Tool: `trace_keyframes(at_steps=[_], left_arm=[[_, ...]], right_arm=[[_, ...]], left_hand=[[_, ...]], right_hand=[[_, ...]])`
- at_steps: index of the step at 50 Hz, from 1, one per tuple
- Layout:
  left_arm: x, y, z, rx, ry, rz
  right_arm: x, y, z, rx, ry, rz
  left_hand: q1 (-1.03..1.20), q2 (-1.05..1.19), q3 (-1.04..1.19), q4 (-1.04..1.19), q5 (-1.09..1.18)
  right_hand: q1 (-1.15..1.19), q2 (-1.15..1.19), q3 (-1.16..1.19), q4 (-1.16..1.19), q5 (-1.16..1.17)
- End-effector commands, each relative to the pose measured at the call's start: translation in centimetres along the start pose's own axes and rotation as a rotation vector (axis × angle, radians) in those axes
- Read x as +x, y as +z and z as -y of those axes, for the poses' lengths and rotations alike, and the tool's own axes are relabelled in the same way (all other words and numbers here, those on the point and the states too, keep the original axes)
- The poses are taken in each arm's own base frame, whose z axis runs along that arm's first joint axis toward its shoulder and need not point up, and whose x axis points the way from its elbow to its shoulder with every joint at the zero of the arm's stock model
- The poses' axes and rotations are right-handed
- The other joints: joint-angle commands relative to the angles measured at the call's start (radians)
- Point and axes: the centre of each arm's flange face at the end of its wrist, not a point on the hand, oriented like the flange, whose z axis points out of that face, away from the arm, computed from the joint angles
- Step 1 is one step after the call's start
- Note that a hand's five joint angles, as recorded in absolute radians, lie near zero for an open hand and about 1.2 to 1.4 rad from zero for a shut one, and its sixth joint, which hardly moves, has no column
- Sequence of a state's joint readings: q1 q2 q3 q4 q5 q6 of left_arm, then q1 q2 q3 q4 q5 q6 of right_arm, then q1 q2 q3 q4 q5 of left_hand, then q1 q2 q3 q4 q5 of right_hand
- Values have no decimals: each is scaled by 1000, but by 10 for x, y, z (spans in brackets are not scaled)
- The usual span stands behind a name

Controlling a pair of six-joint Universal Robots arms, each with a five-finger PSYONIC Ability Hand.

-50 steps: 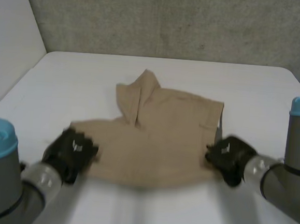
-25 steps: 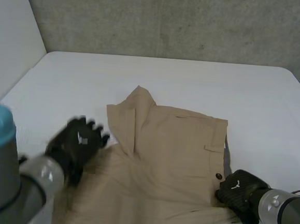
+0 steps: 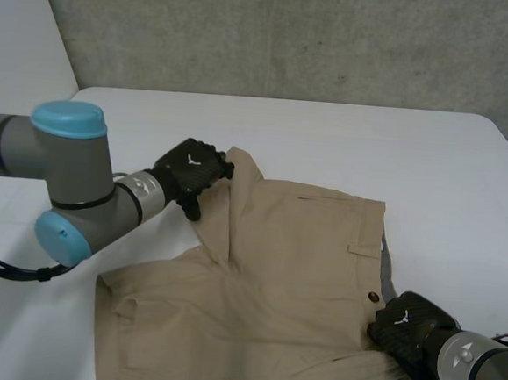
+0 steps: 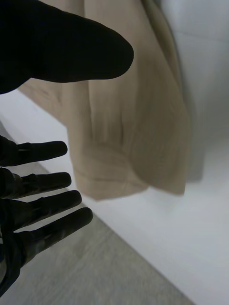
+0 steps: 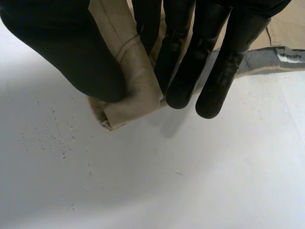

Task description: Fold the shorts.

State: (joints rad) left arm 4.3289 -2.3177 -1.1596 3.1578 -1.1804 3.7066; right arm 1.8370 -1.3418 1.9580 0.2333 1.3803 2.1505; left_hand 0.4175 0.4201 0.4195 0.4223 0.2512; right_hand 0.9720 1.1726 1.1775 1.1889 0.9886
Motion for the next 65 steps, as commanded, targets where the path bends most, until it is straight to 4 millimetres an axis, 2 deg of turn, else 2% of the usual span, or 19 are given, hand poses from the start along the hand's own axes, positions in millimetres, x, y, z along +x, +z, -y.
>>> trace_keyframes(at_steps=[1,9,24,31,32,34,35,36,37,43,60,65], left_arm=[[9,13,-12,-26,-16,-53],[10,21,-19,-50,-26,-66],[4,26,-28,-88,-10,-2],[-3,25,-32,-135,46,65],[0,24,-31,-135,64,52],[3,23,-33,-139,71,41],[5,22,-33,-142,73,37],[7,21,-31,-137,75,32],[10,21,-31,-136,76,27],[13,17,-14,-100,92,28],[17,19,-10,-68,117,40],[15,21,-10,-55,125,50]], right_arm=[[0,1,0,6,-3,-6],[0,2,0,7,-3,-10],[-2,2,-2,5,-1,-7],[-3,2,-2,7,-4,-9],[-3,2,-2,7,-4,-9],[-3,2,-2,7,-4,-9],[-3,2,-2,9,-4,-8],[-4,2,-2,8,-4,-7],[-4,2,-2,8,-4,-7],[-3,3,-2,12,-5,-13],[-5,3,-3,12,-4,-8],[-5,3,-2,19,-4,-5]], left_hand=[[177,175,175,173,169],[277,275,275,273,269],[967,964,965,962,959],[979,976,977,974,971],[979,976,977,974,971],[874,872,872,869,866],[749,746,747,744,740],[416,413,414,411,408],[340,337,338,335,332],[234,231,232,229,225],[-48,-51,-50,-53,-56],[-63,-66,-65,-68,-71]], right_hand=[[424,224,219,207,233],[424,224,219,207,233],[424,224,219,207,233],[424,224,219,207,233],[424,224,219,207,233],[424,224,219,207,233],[424,224,219,207,233],[424,224,219,207,233],[424,224,219,207,233],[424,224,219,207,233],[424,224,219,207,233],[424,224,219,207,233]])
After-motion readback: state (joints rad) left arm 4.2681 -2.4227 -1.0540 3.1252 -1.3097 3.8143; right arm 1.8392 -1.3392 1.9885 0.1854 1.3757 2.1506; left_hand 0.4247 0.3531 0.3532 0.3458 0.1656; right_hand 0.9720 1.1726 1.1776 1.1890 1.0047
